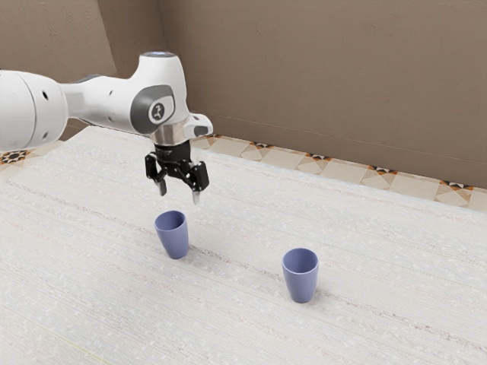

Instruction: Place the left cup onto the right cup

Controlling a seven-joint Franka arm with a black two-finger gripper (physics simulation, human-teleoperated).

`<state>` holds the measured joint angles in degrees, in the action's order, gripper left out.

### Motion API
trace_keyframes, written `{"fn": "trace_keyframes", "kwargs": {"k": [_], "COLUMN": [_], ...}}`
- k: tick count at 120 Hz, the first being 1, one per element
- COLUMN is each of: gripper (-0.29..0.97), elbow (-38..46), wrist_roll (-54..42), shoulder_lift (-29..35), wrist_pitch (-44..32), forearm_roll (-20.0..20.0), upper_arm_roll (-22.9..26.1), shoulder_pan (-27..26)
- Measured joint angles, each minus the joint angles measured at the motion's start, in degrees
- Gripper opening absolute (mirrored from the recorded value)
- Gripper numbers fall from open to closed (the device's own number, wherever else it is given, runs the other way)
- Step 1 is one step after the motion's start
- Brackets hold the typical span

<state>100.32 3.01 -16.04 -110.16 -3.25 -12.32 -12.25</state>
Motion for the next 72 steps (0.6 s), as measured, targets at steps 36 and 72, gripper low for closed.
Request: {"fn": "trace_keyframes", "kwargs": {"k": [36, 72], "gripper": [0.68, 0.68], "elbow": [2.2, 2.4], "wrist_roll": [0.3, 0.6], "shoulder_lift": [-0.2, -1.9], "wrist_pitch": [-2.2, -3.9], "forearm_roll": [0.0, -0.8], "upper_arm_roll": [0.4, 0.4], "shoulder_pan": [-0.1, 0.0]}}
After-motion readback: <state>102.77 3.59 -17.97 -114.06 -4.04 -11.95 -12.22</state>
